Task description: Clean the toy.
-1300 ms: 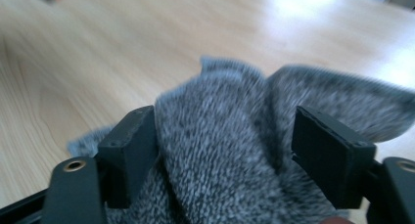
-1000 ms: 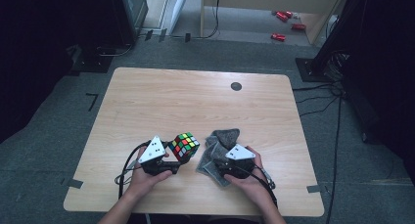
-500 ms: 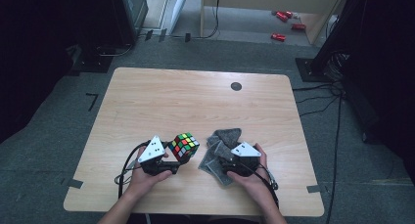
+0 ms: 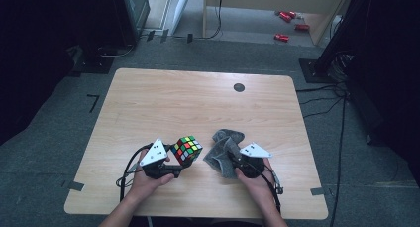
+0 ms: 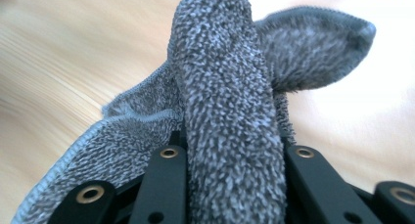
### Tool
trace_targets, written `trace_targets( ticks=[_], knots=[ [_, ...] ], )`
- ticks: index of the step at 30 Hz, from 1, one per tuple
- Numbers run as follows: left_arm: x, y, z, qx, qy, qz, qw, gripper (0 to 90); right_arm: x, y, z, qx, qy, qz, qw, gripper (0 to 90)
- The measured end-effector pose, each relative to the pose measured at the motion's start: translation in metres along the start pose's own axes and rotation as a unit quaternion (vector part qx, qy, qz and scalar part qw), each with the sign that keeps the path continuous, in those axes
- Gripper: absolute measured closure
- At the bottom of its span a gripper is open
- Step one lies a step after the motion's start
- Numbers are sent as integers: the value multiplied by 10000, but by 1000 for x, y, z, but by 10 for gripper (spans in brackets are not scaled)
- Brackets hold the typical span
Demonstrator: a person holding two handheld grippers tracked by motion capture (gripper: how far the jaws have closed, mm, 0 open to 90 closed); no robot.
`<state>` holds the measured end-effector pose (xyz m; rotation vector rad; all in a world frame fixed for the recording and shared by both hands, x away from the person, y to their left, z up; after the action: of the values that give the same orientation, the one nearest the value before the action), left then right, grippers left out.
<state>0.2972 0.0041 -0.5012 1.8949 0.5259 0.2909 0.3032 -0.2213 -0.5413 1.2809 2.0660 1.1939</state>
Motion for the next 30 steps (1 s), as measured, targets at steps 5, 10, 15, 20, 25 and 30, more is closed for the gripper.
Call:
trace_targets(
  ticks=[5,10,15,20,25,30],
  knots=[
    [-7,-3,6,144,-26,211,9997,337,25,34,-28,-896,388,8,9952,735],
    [-19,-5,13,296,-135,414,9986,337,51,61,-56,-1676,1059,43,9801,735],
    [-34,-1,16,219,-286,609,9975,337,74,65,-59,-1723,1624,168,9714,727],
    [-37,5,9,19,-297,760,9967,338,66,57,-49,-1639,1628,447,9719,726],
    [-34,10,6,-162,-342,585,9976,339,43,40,-33,-1013,1103,563,9871,723],
    [-28,3,10,188,-196,602,9978,339,45,51,-46,-1409,1221,562,9809,718]
  ],
)
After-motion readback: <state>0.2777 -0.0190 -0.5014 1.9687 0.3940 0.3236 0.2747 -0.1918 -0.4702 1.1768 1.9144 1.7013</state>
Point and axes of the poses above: each handheld gripper's, and its own axes: z roughly forward along the jaws, y roughly out of its top, x roughly to its left, the point moved 7 cm from there along z, roughly forward along the jaws
